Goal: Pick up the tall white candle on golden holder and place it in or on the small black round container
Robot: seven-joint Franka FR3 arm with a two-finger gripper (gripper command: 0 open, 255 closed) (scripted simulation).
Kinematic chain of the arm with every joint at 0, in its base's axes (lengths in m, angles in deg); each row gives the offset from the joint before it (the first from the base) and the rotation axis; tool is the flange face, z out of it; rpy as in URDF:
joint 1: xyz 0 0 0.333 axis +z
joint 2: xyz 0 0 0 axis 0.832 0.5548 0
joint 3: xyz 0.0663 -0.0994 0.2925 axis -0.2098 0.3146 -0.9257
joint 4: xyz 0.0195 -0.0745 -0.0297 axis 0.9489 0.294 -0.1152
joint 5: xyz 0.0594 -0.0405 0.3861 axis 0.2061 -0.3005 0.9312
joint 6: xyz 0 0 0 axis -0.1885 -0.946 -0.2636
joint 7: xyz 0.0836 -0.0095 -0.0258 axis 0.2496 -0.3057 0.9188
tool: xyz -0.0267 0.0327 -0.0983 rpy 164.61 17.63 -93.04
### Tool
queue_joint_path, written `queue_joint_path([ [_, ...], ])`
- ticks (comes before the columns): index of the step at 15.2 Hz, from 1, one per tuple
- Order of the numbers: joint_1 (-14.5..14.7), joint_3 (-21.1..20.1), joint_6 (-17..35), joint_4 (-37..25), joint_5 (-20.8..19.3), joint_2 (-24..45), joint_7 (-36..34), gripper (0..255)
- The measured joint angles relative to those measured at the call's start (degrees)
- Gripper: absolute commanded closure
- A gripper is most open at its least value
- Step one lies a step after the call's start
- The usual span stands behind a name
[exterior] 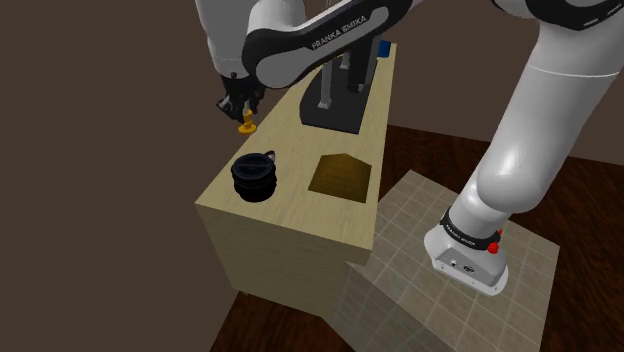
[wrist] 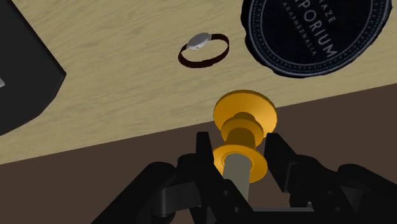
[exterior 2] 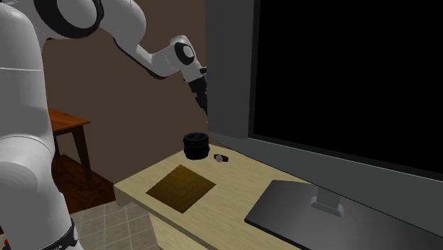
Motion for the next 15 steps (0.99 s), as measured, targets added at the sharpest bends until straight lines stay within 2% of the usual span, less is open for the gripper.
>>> queue_joint_path([
  [6,2.76,-2.77,0.50,7.02,1.49,-5.01,-5.79,255],
  [15,3.18,-2.70,5.09,10.55,-1.99,-2.32,-10.27,255],
])
